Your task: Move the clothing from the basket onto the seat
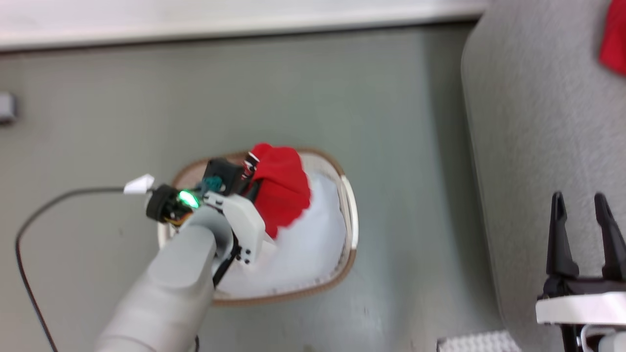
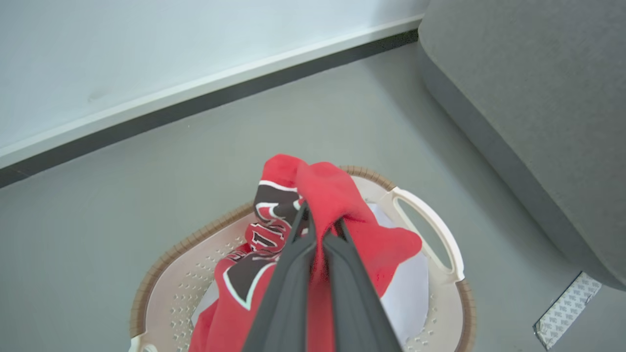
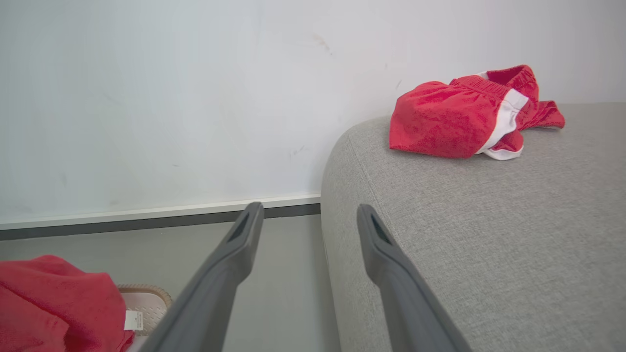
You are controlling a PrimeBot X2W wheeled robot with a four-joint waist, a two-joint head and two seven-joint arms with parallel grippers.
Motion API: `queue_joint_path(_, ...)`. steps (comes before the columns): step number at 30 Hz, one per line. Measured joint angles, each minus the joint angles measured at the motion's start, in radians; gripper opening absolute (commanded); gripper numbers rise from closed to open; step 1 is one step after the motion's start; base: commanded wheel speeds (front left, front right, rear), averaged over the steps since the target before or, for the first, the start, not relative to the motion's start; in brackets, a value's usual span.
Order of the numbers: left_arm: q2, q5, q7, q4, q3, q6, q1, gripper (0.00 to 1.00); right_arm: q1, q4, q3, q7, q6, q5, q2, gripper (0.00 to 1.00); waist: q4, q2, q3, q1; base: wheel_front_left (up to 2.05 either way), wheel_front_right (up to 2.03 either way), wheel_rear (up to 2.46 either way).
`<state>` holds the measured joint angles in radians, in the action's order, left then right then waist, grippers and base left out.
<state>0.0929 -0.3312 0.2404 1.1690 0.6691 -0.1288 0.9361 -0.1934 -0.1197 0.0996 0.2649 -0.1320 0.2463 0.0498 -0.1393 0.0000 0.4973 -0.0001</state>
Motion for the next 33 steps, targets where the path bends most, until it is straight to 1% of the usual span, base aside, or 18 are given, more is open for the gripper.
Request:
queue_joint_path(4,0.009,-0.072,0.016,-0.075,-0.033,0.000,-0.072,0.00,0.044,-0.012,0.012,0.000,0.000,-0.008,0.000,1.00,0.014,0.0000,-0.095,-0.0001,0.00,0.00,0.00)
queue_joint_path(7,0.028,-0.091,0.019,-0.143,-0.055,-0.002,-0.133,0.00,0.080,-0.016,0.015,0.000,0.000,-0.021,0.000,1.00,0.025,0.0000,-0.165,-0.0002,0.00,0.00,0.00)
queue_joint_path(9,0.040,-0.104,0.021,-0.210,-0.075,0.008,-0.177,0.00,0.102,-0.018,0.014,0.000,0.000,-0.032,-0.001,1.00,0.033,0.0000,-0.211,-0.0001,0.00,0.00,0.00)
queue_joint_path(14,0.081,-0.110,0.023,-0.437,-0.150,0.065,-0.326,0.00,0.151,-0.024,0.010,0.000,0.000,-0.068,0.000,1.00,0.050,0.0000,-0.322,-0.0003,0.00,0.00,0.00)
queue_joint_path(20,0.118,-0.109,0.023,-0.653,-0.206,0.121,-0.505,0.00,0.204,-0.029,-0.004,0.000,0.000,-0.095,0.002,1.00,0.064,0.0000,-0.439,-0.0003,0.00,0.00,0.00)
queue_joint_path(24,0.140,-0.109,0.023,-0.761,-0.231,0.139,-0.600,0.00,0.220,-0.030,-0.018,0.000,0.000,-0.102,0.018,1.00,0.074,0.0001,-0.492,-0.0003,0.00,0.00,0.00)
queue_joint_path(27,0.151,-0.109,0.023,-0.823,-0.244,0.141,-0.658,0.00,0.225,-0.030,-0.031,0.000,0.000,-0.105,0.027,1.00,0.080,0.0002,-0.517,-0.0002,0.00,0.00,0.00)
queue_joint_path(33,0.174,-0.109,0.023,-0.891,-0.271,0.158,-0.734,0.00,0.237,-0.032,-0.045,0.000,0.000,-0.105,0.043,1.00,0.091,0.0002,-0.547,-0.0001,0.00,0.00,0.00)
